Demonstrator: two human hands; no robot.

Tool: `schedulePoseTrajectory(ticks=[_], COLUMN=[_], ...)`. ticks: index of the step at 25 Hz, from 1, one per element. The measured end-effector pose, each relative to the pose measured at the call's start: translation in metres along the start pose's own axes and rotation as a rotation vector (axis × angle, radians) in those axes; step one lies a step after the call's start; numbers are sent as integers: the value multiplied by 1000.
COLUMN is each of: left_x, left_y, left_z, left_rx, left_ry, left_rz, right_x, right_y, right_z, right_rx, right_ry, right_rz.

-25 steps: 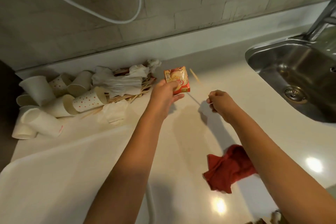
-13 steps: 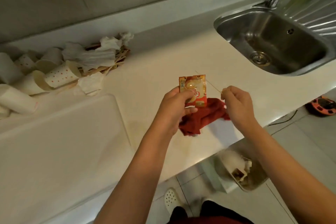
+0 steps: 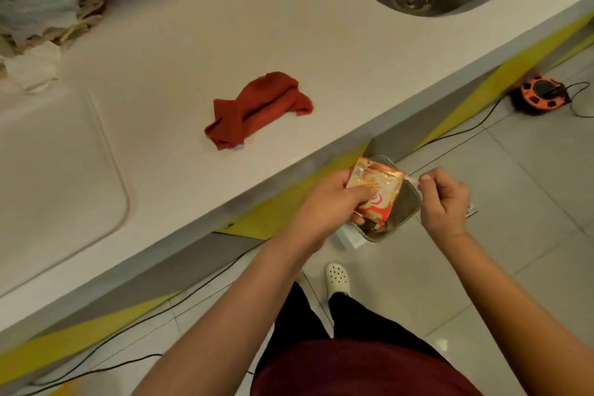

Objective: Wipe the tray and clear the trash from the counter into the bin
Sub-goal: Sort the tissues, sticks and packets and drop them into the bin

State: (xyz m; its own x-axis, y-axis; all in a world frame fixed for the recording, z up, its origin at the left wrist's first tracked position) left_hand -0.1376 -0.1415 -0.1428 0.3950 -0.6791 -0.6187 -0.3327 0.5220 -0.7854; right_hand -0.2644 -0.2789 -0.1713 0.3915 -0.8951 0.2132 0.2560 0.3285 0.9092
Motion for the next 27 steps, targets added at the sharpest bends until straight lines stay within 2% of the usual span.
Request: schedulePoseTrajectory(ticks=[2,5,7,12,16,21,27], left_x=[13,35,47,74,84,72,36], left_y=[35,87,109,113,103,93,17], left_z=[-22,-40,-48,-62,-58,-48,-25], left_rx=[54,92,113,126,194,218,135], left_ry=[8,-13,-36,-58,-52,-27,18], left_rz=[86,240,320,367,331,276,11], right_x=[-25,-68,-86,-61,-50,-44,-4], right_y=[-54,-143,-171,-166,-161,-132,-17], right_z=[18,31,36,29,4,-4,-24], right_rx=[-115,-371,-458,-412,-402,-302,-50], right_ry=[34,182,248,220,394,352,220], right_rz=[-141,-496,-636,-644,-761,-685,-203])
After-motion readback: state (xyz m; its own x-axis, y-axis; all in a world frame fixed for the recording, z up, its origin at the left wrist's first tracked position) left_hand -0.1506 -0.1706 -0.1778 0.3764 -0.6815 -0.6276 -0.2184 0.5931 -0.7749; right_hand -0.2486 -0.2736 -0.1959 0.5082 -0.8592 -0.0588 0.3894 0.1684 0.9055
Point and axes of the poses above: each hand's wrist, its own x-axis towards the middle knuckle, its own z-axis out of the back of the hand, y = z × x, the point moved 8 cm from there along x, towards the middle knuckle, and after that the axes turned 4 degrees about -y, right-handed, at the moved point
